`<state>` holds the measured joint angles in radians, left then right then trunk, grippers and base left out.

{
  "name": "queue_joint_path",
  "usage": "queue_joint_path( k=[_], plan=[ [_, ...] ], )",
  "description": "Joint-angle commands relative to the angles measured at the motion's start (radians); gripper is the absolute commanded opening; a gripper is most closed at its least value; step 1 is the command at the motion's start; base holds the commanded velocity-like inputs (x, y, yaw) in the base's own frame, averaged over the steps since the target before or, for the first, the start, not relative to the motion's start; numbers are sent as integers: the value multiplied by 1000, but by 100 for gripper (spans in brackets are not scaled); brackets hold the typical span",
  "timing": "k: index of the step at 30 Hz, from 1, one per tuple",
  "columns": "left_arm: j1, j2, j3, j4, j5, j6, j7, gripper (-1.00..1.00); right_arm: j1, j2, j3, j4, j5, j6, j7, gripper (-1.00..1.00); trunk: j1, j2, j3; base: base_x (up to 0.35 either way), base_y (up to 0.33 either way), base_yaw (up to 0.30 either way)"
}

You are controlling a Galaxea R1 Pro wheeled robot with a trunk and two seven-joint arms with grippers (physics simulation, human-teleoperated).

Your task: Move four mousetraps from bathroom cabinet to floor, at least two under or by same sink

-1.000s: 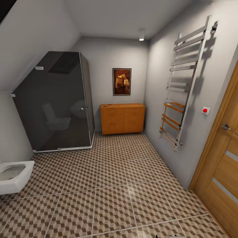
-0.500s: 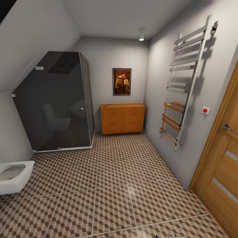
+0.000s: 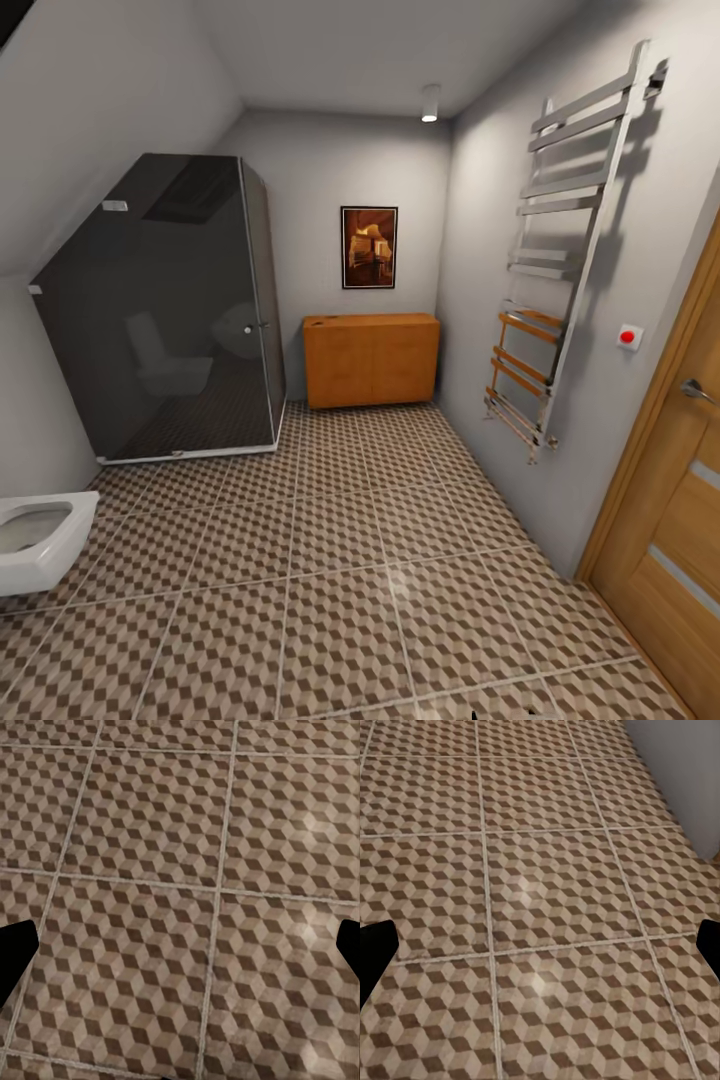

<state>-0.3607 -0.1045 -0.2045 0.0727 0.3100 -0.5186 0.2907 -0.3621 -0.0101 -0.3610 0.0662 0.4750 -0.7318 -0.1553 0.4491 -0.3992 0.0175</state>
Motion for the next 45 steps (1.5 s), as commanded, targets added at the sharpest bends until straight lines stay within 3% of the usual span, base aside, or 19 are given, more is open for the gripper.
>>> queue_joint_path(
  k=[1, 45],
  plan=[
    [-1, -1, -9, 4, 4, -5, 3, 100, -1, -1, -5, 4, 11, -5, -8, 100, 1, -1, 0, 277, 0, 0],
    [-1, 12, -9, 4, 6, -5, 4, 100, -1, 1, -3, 4, 11, -5, -12, 100, 1, -1, 0, 320, 0, 0]
  ],
)
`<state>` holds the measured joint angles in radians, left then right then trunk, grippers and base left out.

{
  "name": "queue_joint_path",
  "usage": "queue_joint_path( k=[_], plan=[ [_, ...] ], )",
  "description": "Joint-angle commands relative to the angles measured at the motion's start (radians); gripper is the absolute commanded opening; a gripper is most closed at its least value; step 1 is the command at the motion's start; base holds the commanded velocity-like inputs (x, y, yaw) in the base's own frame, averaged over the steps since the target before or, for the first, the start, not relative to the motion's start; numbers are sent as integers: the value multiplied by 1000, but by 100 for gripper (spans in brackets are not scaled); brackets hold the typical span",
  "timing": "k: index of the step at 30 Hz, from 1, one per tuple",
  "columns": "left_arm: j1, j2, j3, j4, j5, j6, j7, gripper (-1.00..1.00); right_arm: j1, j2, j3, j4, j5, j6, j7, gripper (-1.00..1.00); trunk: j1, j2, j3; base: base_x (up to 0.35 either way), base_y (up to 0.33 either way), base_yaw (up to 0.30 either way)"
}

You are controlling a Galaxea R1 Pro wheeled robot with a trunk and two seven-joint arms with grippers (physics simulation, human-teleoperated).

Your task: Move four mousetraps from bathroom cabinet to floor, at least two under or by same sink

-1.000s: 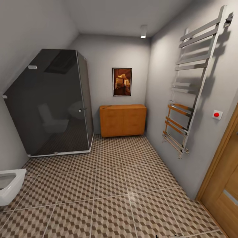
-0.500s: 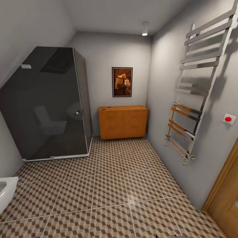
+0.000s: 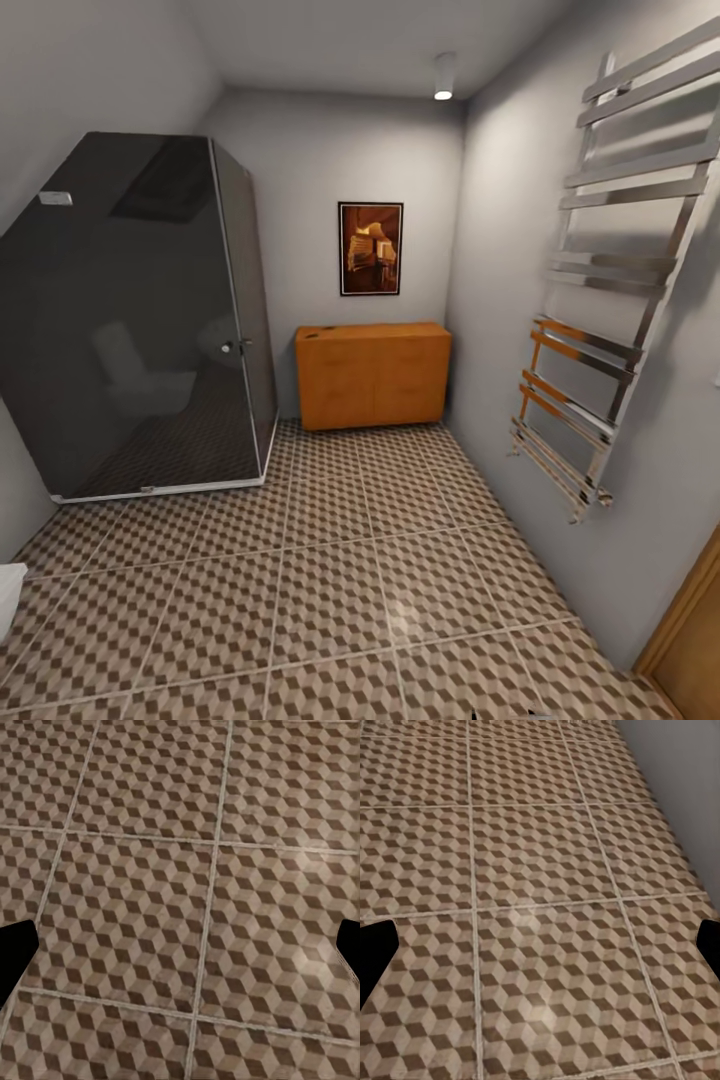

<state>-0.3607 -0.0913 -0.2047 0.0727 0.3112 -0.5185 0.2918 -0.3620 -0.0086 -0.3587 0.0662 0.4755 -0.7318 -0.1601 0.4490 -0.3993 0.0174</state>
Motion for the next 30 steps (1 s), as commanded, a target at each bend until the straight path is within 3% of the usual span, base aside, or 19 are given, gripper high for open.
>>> queue_joint_path(
  k=[1, 30],
  plan=[
    [-1, -1, -8, 4, 5, -5, 3, 100, -1, -1, -5, 4, 11, -5, -7, 100, 1, -1, 0, 325, 0, 0],
    [-1, -2, -8, 4, 5, -5, 3, 100, -2, -1, -5, 4, 11, -5, -5, 100, 1, -1, 0, 325, 0, 0]
  ],
)
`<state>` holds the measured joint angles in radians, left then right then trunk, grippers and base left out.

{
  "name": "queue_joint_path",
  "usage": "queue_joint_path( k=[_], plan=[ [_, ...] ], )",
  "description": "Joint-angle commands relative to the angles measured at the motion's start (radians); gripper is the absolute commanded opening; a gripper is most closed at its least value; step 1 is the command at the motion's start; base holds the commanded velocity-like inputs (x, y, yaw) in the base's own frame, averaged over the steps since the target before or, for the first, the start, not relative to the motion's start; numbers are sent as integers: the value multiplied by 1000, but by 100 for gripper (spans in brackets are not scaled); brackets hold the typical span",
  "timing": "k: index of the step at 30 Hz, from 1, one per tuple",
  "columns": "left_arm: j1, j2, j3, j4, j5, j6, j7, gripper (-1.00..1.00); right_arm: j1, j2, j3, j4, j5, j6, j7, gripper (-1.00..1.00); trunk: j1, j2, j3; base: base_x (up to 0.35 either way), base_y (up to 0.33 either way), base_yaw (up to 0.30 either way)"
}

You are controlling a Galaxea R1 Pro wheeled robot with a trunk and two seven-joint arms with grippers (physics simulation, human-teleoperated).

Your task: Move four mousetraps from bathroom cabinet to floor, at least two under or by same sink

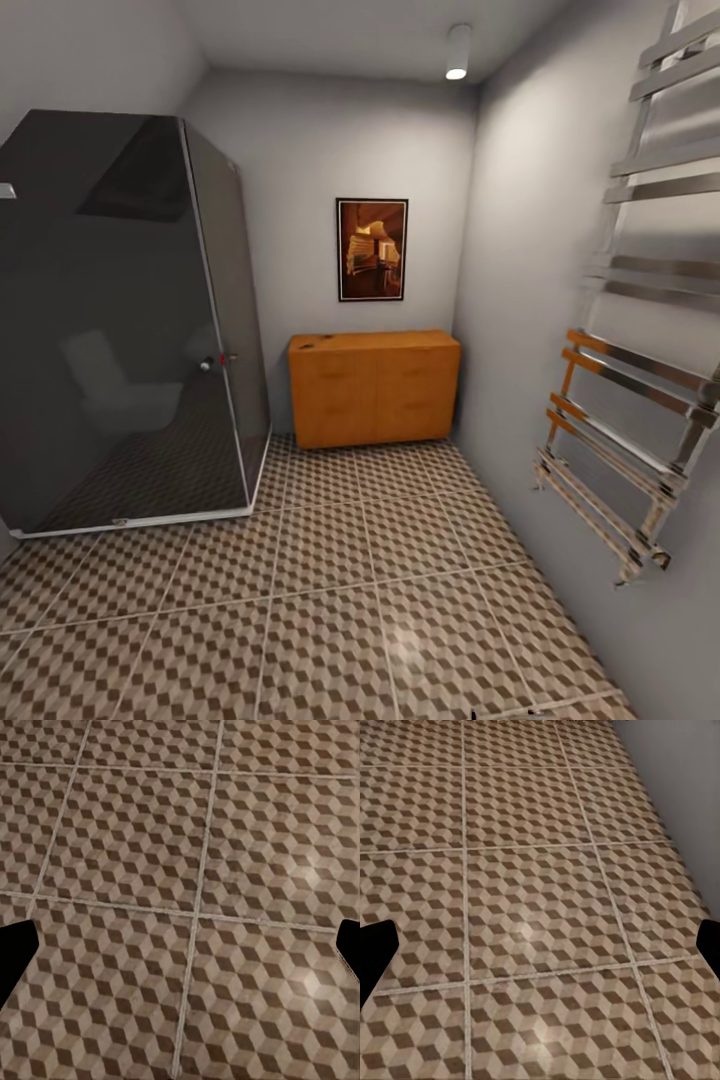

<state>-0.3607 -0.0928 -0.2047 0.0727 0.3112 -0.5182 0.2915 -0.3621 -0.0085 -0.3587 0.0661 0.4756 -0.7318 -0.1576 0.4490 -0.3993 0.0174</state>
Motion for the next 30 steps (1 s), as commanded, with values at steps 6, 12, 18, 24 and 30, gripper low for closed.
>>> queue_joint_path(
  k=[6, 12, 18, 24, 30],
  plan=[
    [-1, -1, -8, 4, 5, -5, 3, 100, -1, -1, -5, 5, 11, -5, -5, 100, 1, -1, 0, 325, 0, 0],
    [-1, -2, -8, 4, 5, -5, 3, 100, -1, -1, -5, 5, 11, -5, -5, 100, 1, -1, 0, 325, 0, 0],
    [-1, -1, -8, 4, 5, -5, 3, 100, -1, -1, -5, 5, 11, -4, -5, 100, 1, -1, 0, 325, 0, 0],
    [-1, -1, -8, 4, 5, -5, 3, 100, -1, -1, -5, 5, 11, -3, -5, 100, 1, -1, 0, 325, 17, 0],
    [-1, 0, -8, 4, 5, -5, 3, 100, -1, -1, -5, 4, 12, -3, -5, 100, 1, -1, 0, 324, 101, 0]
  ],
)
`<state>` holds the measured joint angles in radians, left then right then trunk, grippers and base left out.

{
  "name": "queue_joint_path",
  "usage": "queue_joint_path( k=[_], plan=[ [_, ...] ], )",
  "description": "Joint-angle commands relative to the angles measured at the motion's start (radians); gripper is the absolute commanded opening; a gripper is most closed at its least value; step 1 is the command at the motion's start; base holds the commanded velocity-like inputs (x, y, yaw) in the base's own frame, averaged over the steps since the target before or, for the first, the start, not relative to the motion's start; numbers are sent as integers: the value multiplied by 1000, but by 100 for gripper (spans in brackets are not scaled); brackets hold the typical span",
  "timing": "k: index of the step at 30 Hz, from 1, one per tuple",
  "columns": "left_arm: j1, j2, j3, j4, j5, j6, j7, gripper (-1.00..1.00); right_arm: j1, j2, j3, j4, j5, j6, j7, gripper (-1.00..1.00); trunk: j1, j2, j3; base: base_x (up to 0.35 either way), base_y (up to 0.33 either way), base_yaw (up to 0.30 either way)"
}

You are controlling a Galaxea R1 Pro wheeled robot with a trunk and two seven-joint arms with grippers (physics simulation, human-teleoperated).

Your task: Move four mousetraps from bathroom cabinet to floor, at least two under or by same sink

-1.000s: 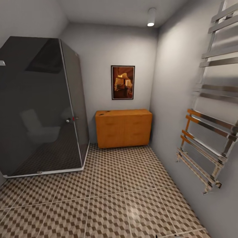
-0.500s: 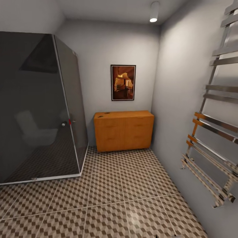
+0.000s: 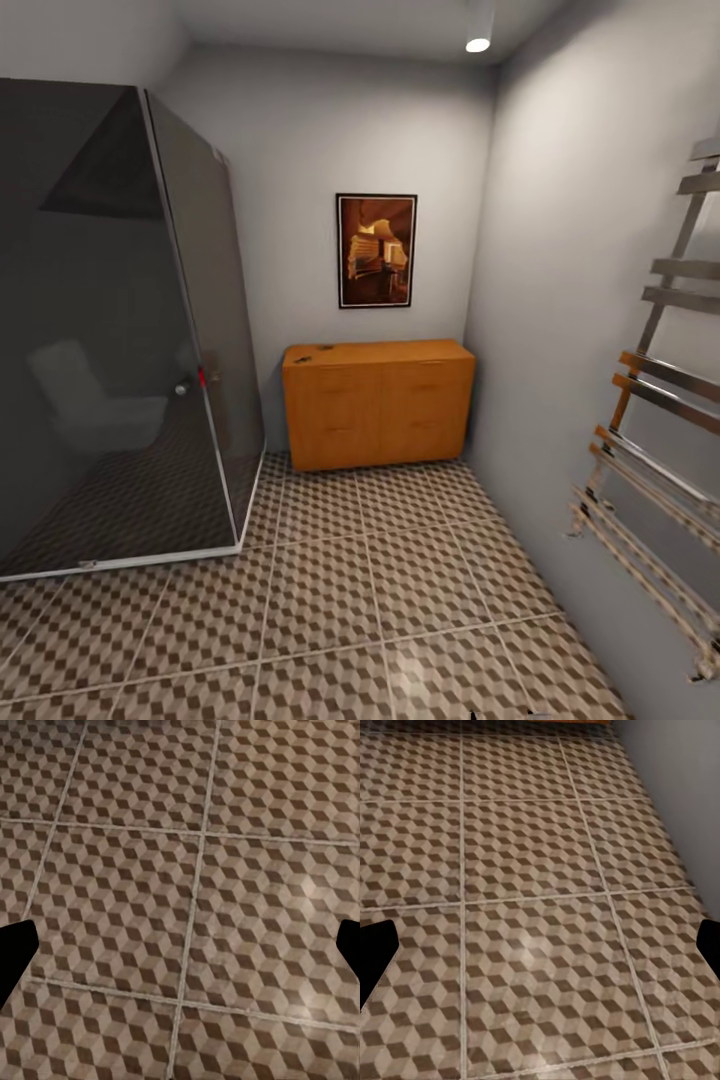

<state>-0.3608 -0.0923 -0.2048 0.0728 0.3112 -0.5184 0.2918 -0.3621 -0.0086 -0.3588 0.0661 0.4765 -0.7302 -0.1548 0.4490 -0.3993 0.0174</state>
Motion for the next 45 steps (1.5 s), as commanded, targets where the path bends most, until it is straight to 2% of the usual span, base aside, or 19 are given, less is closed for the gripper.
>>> queue_joint_path(
  k=[1, 22, 45],
  plan=[
    [-1, 0, -8, 4, 5, -5, 3, 100, -1, -1, -5, 5, 10, -5, -8, 100, 1, -1, 0, 320, 133, 0],
    [-1, 0, -8, 4, 5, -5, 4, 100, -1, -1, -5, 5, 11, -5, -6, 100, 1, -1, 0, 316, 115, 61],
    [-1, -1, -8, 4, 5, -3, 6, 100, -1, -1, -5, 5, 11, -6, -7, 100, 1, -1, 0, 315, -73, 32]
  ],
)
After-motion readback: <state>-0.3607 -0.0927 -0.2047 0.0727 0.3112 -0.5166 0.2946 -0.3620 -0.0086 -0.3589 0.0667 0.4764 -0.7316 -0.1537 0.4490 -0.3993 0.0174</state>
